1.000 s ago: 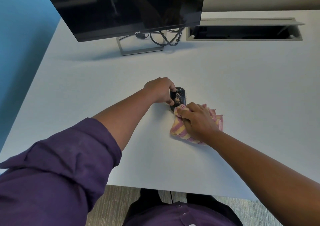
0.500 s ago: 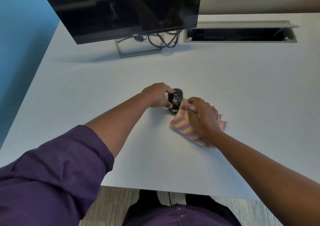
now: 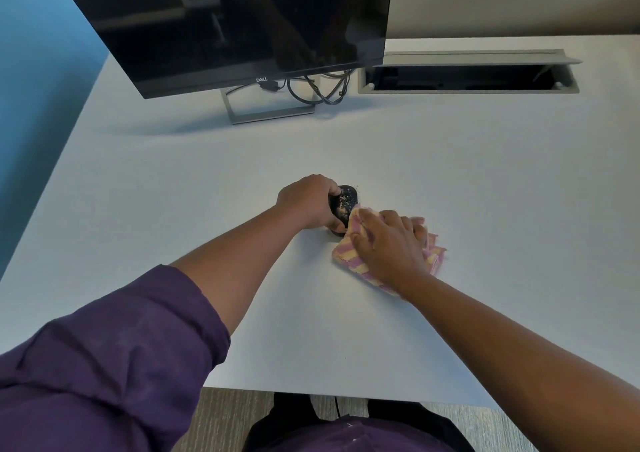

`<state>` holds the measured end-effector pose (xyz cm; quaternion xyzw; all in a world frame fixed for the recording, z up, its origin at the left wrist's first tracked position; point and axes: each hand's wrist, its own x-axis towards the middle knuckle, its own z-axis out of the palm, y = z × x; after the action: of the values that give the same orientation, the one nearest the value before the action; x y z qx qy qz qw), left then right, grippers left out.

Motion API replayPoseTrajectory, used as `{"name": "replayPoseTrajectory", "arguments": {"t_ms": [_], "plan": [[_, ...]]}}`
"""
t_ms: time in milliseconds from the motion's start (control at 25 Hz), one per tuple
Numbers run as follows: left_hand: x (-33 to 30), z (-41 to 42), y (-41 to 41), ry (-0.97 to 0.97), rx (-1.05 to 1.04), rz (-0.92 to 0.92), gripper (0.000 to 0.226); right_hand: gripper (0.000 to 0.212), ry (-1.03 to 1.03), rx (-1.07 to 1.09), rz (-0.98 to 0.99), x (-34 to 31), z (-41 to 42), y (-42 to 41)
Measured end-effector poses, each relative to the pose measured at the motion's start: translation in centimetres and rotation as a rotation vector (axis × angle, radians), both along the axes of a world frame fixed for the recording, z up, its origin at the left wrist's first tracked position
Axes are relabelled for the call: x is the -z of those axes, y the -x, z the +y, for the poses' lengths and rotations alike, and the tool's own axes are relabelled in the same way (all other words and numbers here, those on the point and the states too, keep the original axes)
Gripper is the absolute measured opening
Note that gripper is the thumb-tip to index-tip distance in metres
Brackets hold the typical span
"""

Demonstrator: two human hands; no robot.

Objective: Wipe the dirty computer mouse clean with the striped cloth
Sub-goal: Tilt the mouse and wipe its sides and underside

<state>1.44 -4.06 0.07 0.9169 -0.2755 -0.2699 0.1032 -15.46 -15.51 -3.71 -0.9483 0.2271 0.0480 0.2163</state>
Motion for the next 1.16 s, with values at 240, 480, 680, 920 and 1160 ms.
{"name": "replayPoseTrajectory", "arguments": {"t_ms": [240,480,680,920,1160], "plan": [[-0.2,0.0,-0.1,-0.020,-0.038,0.028,0.096,0.038,-0.235,0.116,-0.046,-0.8,-3.1,-2.7],[-0.2,-0.5,-0.2,-0.052,-0.037,0.010,0.096,0.030,-0.222,0.118,-0.091,-0.6,-3.5,-4.4],[-0.4,-0.8,-0.2,-0.074,-0.023,-0.003,0.095,0.048,-0.082,0.008,-0.062,-0.5,-2.5,-3.0],[-0.7,-0.8,-0.1,-0.082,-0.020,0.007,0.094,0.048,0.007,-0.096,0.050,-1.3,-2.9,-3.5],[-0.8,-0.7,-0.1,-0.079,0.006,0.006,0.093,0.048,-0.096,-0.007,-0.066,-2.7,-4.8,-6.4]]}}
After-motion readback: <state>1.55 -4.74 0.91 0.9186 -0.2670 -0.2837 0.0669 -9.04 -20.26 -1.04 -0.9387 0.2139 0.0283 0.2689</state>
